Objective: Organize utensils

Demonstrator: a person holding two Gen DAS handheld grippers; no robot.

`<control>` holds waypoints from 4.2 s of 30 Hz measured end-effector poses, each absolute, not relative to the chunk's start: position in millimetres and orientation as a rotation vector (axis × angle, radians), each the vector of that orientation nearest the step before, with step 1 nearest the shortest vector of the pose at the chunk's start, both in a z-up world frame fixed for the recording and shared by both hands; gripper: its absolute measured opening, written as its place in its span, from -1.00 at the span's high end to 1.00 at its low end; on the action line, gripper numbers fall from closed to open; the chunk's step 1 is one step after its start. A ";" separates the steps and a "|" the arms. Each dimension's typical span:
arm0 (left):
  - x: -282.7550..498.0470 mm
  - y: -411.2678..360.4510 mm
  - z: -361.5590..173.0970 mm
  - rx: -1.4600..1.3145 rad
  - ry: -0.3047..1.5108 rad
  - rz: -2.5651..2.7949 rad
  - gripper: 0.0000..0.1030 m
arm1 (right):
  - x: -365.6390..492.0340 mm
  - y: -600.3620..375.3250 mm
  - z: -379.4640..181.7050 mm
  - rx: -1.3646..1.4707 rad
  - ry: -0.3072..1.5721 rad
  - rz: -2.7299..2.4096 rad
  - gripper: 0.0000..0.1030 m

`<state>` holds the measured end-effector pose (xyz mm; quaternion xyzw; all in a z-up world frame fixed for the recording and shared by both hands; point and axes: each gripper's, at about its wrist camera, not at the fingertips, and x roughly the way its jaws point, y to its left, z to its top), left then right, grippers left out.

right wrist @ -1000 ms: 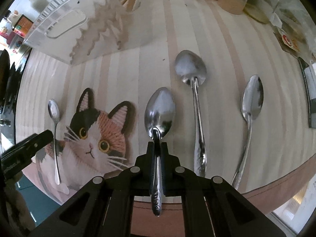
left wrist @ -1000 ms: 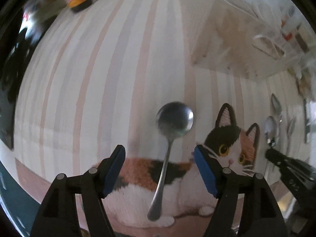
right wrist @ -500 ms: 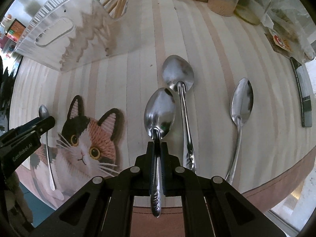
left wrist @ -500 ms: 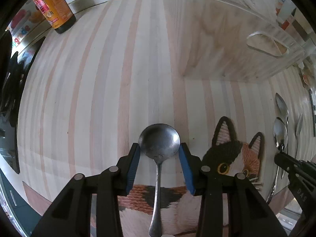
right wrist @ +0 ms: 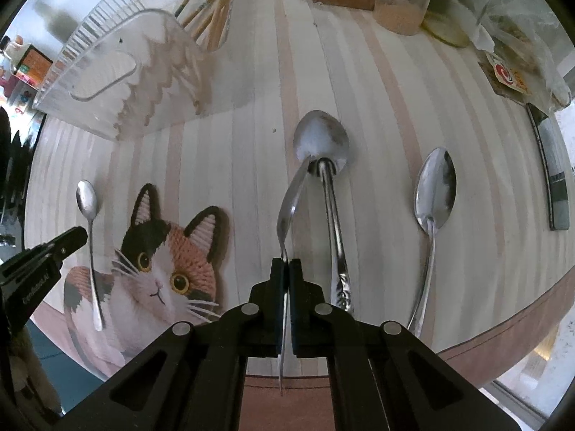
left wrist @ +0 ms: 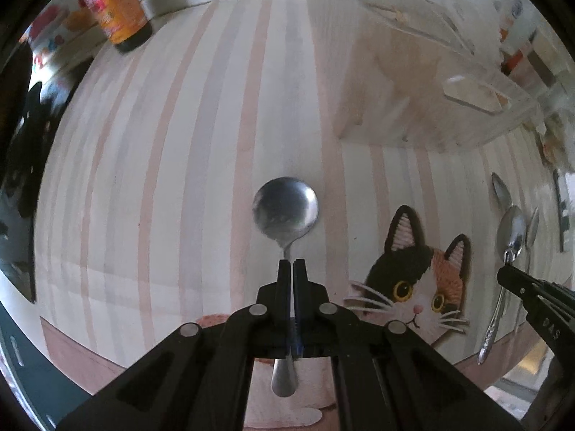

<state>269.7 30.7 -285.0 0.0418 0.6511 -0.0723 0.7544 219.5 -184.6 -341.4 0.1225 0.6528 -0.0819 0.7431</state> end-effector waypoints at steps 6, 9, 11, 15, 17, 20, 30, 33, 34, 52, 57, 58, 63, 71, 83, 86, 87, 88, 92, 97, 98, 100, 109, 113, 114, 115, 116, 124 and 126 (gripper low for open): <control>277.1 86.1 -291.6 -0.118 1.472 -0.150 0.84 | 220.2 -199.9 -334.6 0.303 1.421 -0.188 0.95; 280.2 98.6 -294.4 -0.189 1.483 -0.168 0.30 | 220.9 -207.7 -335.9 0.329 1.424 -0.185 0.95; 283.8 98.6 -292.0 -0.211 1.478 -0.189 0.23 | 221.2 -212.1 -337.5 0.348 1.430 -0.177 0.95; 291.6 77.1 -290.6 -0.168 1.462 -0.216 0.01 | 223.0 -216.2 -341.5 0.377 1.441 -0.160 0.94; 299.8 66.0 -292.8 -0.112 1.449 -0.207 -0.16 | 224.4 -217.1 -345.4 0.377 1.453 -0.162 0.94; 304.8 45.9 -292.2 -0.001 1.419 -0.162 -0.16 | 224.9 -219.4 -347.1 0.371 1.450 -0.168 0.94; 302.4 19.3 -285.6 0.134 1.389 -0.132 0.28 | 236.4 -210.2 -345.1 0.322 1.439 -0.200 0.95; 320.1 8.7 -275.3 0.131 1.382 -0.125 0.28 | 237.3 -210.5 -342.8 0.327 1.430 -0.198 0.95; 319.4 10.4 -271.3 0.130 1.378 -0.123 0.28 | 237.5 -205.4 -341.3 0.328 1.424 -0.198 0.95; 299.5 20.2 -173.8 0.081 1.192 -0.118 0.28 | 243.0 -213.9 -251.3 0.349 1.227 -0.138 0.95; 307.1 21.4 -153.7 0.053 1.143 -0.141 1.00 | 246.5 -214.0 -227.0 0.328 1.166 -0.123 0.95; 308.1 21.2 -149.2 0.039 1.142 -0.152 1.00 | 247.0 -214.1 -221.0 0.324 1.149 -0.119 0.95; 313.3 17.8 -123.7 0.011 1.092 -0.189 0.99 | 252.6 -218.4 -193.7 0.330 1.088 -0.101 0.95; 323.7 52.4 -164.0 -0.054 1.171 -0.164 -0.21 | 255.7 -228.7 -199.5 0.376 1.104 -0.083 0.95; 371.9 40.5 -288.1 -0.046 1.401 -0.090 -0.20 | 258.4 -231.1 -291.4 0.399 1.300 -0.147 0.95; 383.9 31.4 -302.6 0.016 1.406 -0.069 0.39 | 261.2 -230.1 -303.5 0.377 1.325 -0.168 0.95; 385.0 29.2 -301.9 0.049 1.385 -0.052 0.71 | 261.7 -229.8 -305.4 0.370 1.330 -0.172 0.95; 386.2 27.4 -302.5 0.059 1.385 -0.062 0.86 | 262.7 -229.3 -307.8 0.363 1.335 -0.177 0.95; 377.0 29.6 -300.9 0.064 1.385 -0.051 0.96 | 264.1 -229.0 -311.8 0.355 1.339 -0.182 0.95; 339.4 36.6 -290.9 0.046 1.392 -0.033 0.96 | 263.9 -223.7 -304.5 0.333 1.327 -0.161 0.95; 330.1 37.3 -287.7 0.041 1.391 -0.036 0.96 | 262.5 -222.1 -302.1 0.326 1.322 -0.154 0.95; 308.3 39.1 -278.8 0.039 1.378 -0.032 0.96 | 258.3 -219.9 -297.0 0.317 1.315 -0.142 0.95; 260.8 45.9 -222.4 -0.004 1.290 -0.049 0.96 | 241.0 -214.5 -263.5 0.297 1.260 -0.110 0.95; 260.7 42.6 -178.9 -0.024 1.204 -0.070 0.96 | 241.1 -213.6 -241.2 0.307 1.216 -0.088 0.95; 262.7 40.8 -166.4 -0.027 1.180 -0.077 0.96 | 242.3 -213.1 -235.3 0.311 1.205 -0.081 0.95; 271.1 42.1 -154.0 -0.031 1.156 -0.086 0.96 | 243.8 -213.3 -227.7 0.319 1.189 -0.073 0.95; 278.5 42.7 -142.6 -0.035 1.131 -0.098 0.96 | 245.7 -213.1 -219.6 0.325 1.172 -0.063 0.95; 336.1 5.4 -70.3 -0.090 1.023 -0.245 0.97 | 292.8 -216.2 -166.4 0.380 1.065 0.015 0.95; 352.9 -6.6 -65.3 -0.113 1.025 -0.279 0.97 | 310.3 -216.6 -157.6 0.379 1.047 0.030 0.95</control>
